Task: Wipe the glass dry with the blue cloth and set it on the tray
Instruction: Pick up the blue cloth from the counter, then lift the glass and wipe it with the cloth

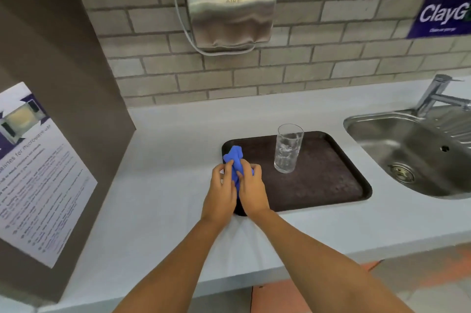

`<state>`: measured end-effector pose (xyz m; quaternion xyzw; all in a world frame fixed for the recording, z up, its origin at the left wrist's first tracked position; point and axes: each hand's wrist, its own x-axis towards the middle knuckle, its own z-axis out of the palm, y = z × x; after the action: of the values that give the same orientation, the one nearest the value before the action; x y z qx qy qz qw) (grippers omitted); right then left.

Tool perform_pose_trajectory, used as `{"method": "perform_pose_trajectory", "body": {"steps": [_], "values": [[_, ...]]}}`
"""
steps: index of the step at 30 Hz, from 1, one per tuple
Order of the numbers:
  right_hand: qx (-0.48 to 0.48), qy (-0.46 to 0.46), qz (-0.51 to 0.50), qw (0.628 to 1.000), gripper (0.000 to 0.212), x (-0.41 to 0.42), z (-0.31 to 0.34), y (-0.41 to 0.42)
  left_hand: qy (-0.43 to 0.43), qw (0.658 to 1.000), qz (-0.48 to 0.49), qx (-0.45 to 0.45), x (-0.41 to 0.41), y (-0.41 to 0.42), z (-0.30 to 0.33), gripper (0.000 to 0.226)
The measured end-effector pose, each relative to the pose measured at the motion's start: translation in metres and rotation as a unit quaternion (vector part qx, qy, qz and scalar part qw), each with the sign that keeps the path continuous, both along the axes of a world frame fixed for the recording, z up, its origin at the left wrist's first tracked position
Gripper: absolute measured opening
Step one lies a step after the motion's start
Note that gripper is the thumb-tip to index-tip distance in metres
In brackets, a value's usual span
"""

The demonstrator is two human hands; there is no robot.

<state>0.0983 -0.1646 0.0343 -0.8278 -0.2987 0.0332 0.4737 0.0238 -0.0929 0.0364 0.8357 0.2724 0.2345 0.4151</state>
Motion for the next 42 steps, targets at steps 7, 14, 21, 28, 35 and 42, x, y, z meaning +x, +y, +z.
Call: {"method": "perform_pose_trajectory", "body": {"steps": [7,14,21,28,35,42], "values": [[-0.017,-0.083,-0.069,0.994,0.015,0.027,0.005,-0.076,0.003,0.993,-0.102,0.055,0.034,-0.048,0.004,0.037],[-0.045,-0.072,-0.110,0.990,0.029,0.076,-0.005,-0.121,0.045,0.995,-0.089,-0.023,0.112,-0.048,0.003,0.061],[-0.063,-0.095,-0.062,0.991,0.018,0.119,-0.004,-0.140,0.036,0.981,-0.110,-0.155,0.179,-0.035,0.004,0.087],[0.014,-0.059,-0.020,0.998,0.039,0.132,0.010,-0.128,0.029,0.968,-0.154,-0.198,0.194,-0.022,-0.005,0.078],[0.081,-0.054,-0.011,0.995,0.032,0.135,0.019,-0.104,0.003,0.947,-0.137,-0.290,0.187,-0.023,-0.001,0.064],[0.106,-0.043,-0.001,0.993,0.042,0.137,0.025,-0.077,-0.048,0.919,-0.106,-0.376,0.179,-0.030,0.004,0.052]]}}
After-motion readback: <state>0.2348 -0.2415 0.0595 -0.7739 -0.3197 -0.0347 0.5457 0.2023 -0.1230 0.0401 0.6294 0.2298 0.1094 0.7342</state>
